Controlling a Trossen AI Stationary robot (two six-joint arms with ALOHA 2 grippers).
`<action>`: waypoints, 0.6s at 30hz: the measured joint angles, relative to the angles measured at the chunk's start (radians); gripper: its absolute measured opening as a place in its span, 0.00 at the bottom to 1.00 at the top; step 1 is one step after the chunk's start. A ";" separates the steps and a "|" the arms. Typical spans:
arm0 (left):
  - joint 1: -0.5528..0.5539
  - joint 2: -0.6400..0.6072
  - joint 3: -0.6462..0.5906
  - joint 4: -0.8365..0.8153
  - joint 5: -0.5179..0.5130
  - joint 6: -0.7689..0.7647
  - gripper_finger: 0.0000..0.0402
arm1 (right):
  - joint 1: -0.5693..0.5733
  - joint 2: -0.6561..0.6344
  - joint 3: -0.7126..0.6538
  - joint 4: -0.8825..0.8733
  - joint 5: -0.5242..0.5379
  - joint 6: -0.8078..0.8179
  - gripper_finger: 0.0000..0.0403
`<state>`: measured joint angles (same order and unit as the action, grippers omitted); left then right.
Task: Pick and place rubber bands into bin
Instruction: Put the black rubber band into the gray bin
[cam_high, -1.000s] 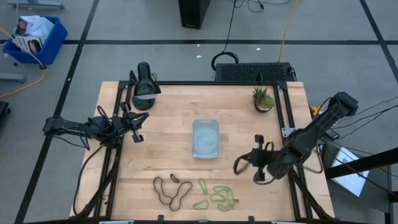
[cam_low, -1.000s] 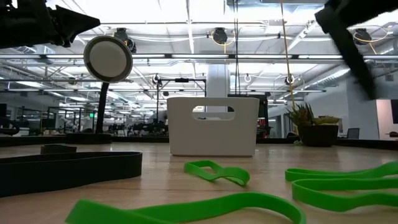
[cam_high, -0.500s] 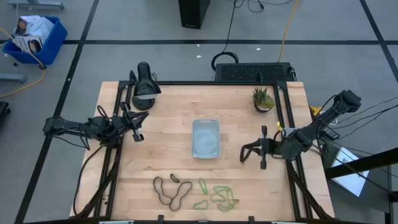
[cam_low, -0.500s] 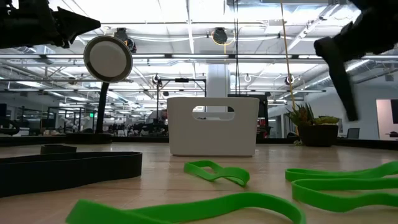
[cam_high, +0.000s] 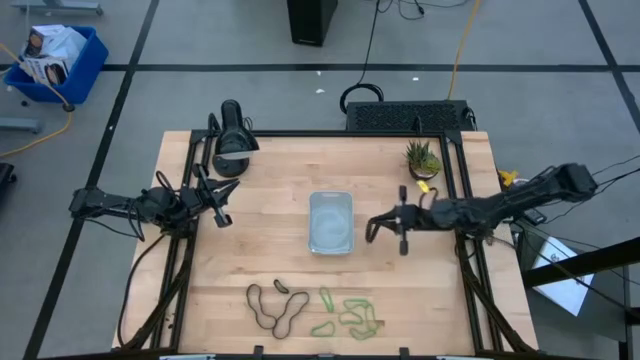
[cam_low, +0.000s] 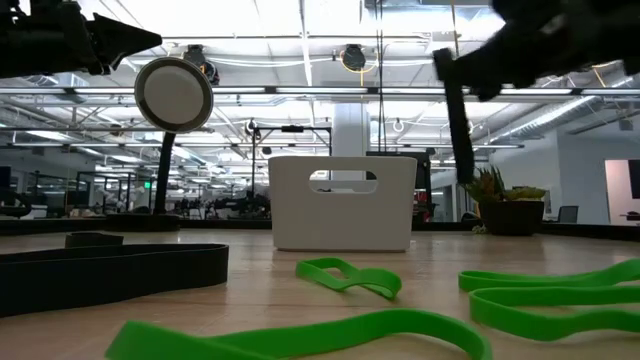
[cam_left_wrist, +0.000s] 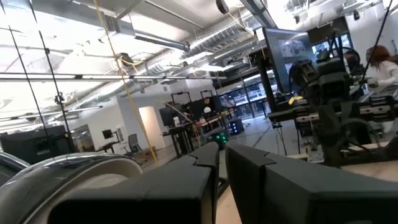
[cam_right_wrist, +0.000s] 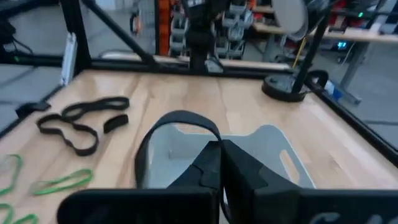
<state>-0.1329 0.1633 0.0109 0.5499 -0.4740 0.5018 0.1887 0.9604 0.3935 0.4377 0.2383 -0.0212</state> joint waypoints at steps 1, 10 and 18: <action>0.000 0.000 0.000 0.000 0.000 0.001 0.09 | -0.017 0.037 0.027 -0.005 -0.021 -0.011 0.00; 0.000 0.000 0.000 0.000 0.000 0.001 0.09 | -0.090 0.269 0.303 -0.050 -0.137 -0.132 0.00; 0.000 0.000 0.000 0.000 0.000 0.000 0.09 | -0.160 0.401 0.368 -0.084 -0.185 -0.174 0.00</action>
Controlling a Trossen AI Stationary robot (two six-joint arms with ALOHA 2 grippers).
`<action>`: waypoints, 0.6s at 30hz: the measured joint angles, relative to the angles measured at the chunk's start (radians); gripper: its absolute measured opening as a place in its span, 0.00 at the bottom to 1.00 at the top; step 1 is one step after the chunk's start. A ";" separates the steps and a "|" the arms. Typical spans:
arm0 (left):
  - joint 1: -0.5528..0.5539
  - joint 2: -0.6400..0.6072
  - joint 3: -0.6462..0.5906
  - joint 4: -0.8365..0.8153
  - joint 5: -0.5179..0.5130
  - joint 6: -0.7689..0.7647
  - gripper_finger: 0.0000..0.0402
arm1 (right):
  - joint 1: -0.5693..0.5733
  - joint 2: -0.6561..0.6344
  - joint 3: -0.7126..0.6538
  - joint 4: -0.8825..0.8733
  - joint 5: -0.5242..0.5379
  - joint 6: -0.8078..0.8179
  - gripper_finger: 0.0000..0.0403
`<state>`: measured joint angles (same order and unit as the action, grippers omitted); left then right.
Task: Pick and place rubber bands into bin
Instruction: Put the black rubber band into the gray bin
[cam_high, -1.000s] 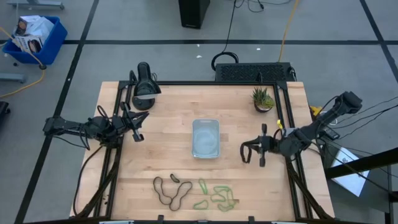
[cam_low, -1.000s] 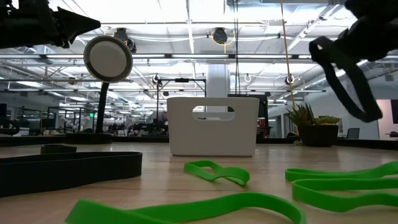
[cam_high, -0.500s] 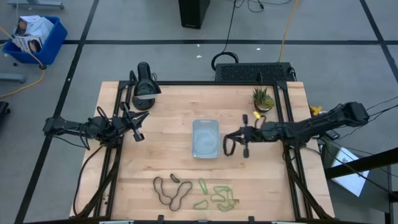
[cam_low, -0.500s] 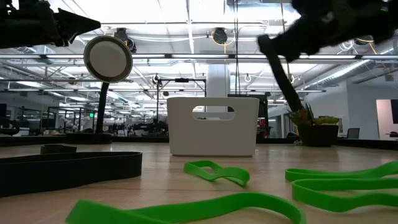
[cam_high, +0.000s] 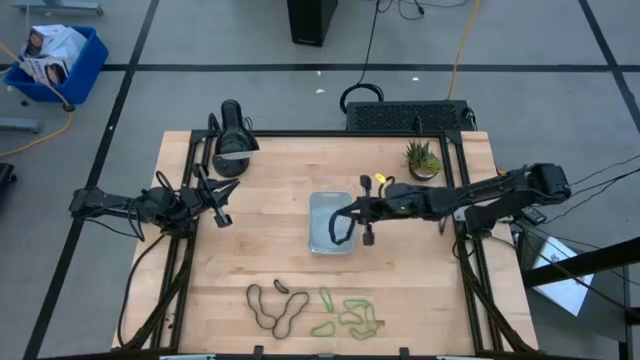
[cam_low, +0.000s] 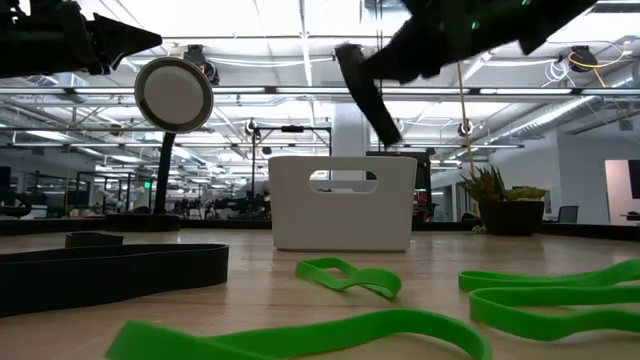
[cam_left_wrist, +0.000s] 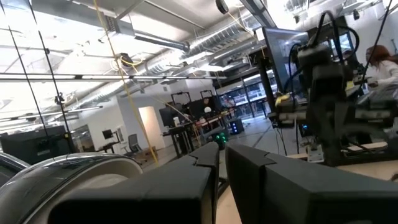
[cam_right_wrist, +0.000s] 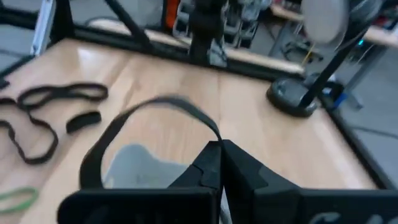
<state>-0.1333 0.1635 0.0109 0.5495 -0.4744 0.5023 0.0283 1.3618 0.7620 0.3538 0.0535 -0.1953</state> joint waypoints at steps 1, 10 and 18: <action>0.000 0.000 0.000 0.000 0.000 0.000 0.09 | -0.009 0.021 0.000 -0.001 -0.006 0.003 0.00; 0.000 0.000 0.000 0.000 -0.008 -0.002 0.09 | -0.068 0.157 0.000 -0.015 -0.008 -0.003 0.00; 0.000 0.000 0.000 -0.002 -0.027 -0.002 0.09 | -0.091 0.226 0.000 -0.031 -0.056 0.001 0.00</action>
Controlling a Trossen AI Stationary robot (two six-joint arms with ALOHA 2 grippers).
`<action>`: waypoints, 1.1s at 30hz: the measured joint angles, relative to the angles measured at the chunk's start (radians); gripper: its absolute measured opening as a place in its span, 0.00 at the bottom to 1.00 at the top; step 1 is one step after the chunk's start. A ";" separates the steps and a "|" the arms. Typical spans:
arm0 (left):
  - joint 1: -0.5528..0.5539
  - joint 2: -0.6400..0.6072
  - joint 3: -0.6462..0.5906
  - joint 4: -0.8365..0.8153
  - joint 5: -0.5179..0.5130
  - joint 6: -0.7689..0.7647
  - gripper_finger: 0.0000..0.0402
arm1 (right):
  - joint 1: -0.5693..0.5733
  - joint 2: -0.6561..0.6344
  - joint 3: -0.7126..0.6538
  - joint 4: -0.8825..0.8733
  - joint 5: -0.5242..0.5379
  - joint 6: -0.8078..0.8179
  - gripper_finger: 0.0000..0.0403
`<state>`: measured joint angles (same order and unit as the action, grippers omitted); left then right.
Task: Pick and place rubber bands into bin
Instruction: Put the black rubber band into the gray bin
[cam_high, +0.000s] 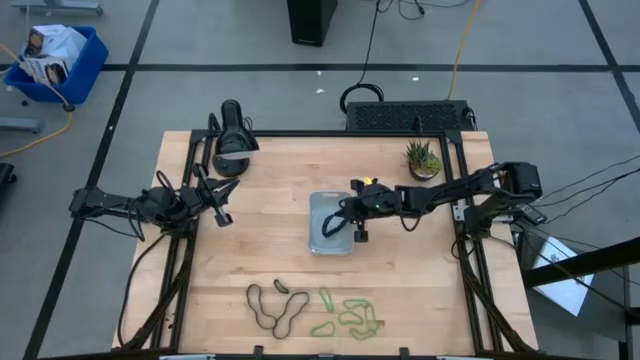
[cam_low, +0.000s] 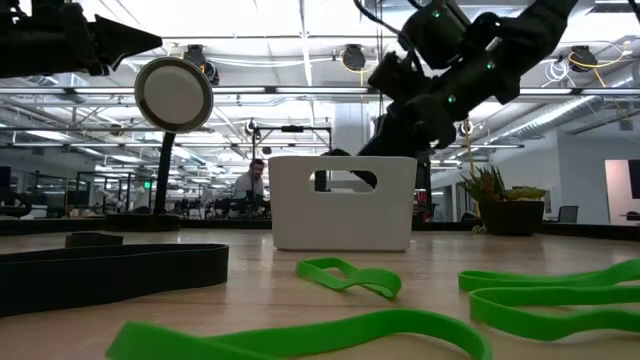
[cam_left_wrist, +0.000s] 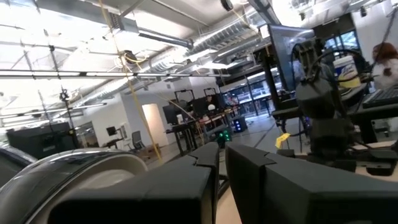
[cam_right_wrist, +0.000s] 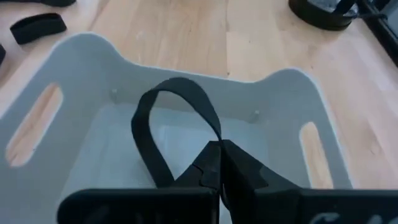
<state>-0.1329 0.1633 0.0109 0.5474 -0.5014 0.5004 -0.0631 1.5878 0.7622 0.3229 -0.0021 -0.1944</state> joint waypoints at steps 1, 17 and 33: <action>0.000 0.000 0.000 -0.003 -0.002 0.000 0.09 | -0.002 0.009 0.000 0.005 0.000 0.000 0.00; 0.000 0.000 0.000 -0.006 -0.006 -0.007 0.09 | -0.001 0.020 0.000 0.039 0.005 0.016 0.29; 0.000 0.000 0.000 -0.006 -0.010 0.044 0.09 | 0.079 -0.334 -0.077 0.072 0.022 -0.050 0.20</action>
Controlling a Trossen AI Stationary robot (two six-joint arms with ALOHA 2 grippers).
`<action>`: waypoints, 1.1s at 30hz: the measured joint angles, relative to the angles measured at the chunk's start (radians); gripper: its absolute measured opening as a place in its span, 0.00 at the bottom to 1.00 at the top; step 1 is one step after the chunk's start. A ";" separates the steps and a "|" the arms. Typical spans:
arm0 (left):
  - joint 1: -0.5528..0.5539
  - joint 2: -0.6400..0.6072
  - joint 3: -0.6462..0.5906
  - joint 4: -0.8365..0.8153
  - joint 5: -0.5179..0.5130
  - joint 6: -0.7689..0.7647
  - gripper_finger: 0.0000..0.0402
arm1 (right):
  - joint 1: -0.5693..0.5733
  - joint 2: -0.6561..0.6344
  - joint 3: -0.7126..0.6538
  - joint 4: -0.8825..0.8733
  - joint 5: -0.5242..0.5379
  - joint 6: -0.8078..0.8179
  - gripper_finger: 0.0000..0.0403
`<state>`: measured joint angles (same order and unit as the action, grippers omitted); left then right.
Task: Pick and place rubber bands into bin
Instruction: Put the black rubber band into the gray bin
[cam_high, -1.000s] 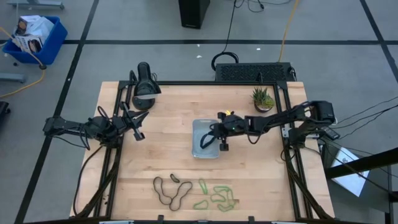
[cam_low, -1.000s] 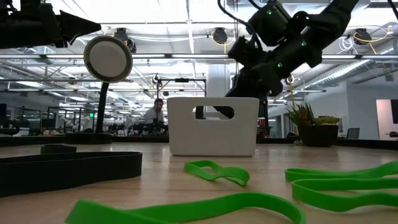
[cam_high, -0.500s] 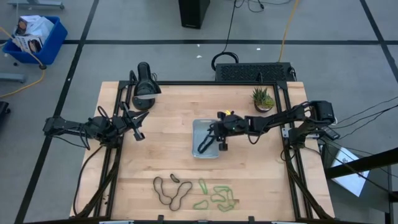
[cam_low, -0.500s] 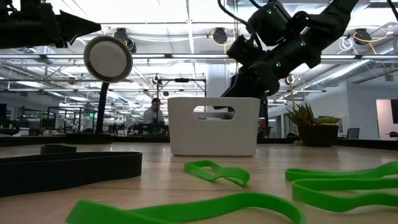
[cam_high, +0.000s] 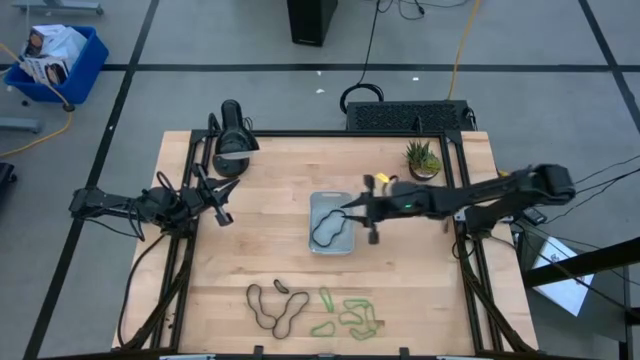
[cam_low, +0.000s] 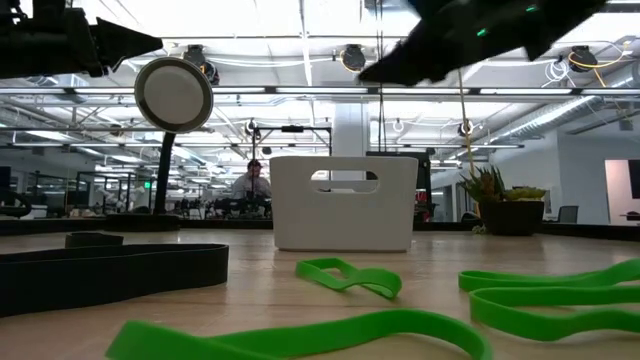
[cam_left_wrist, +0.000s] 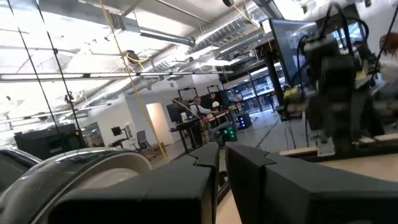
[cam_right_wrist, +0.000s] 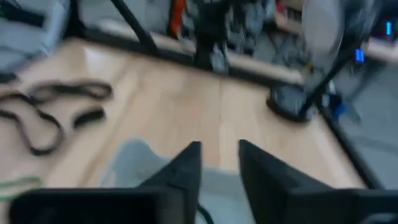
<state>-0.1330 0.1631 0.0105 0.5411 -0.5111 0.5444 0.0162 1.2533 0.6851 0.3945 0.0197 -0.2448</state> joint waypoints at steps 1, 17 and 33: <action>0.000 0.000 0.000 0.000 -0.005 0.010 0.09 | -0.001 -0.041 -0.030 0.034 -0.006 -0.002 0.14; 0.000 0.009 0.000 -0.317 0.116 -0.241 0.06 | -0.032 -0.423 -0.488 0.340 -0.024 -0.012 0.00; -0.226 0.385 0.174 -0.356 0.212 -0.719 0.01 | -0.079 -0.489 -0.496 0.268 -0.105 -0.116 0.00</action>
<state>-0.3587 0.5477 0.1850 0.1851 -0.2993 -0.1744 -0.0623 0.7639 0.1886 0.6621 -0.0852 -0.3612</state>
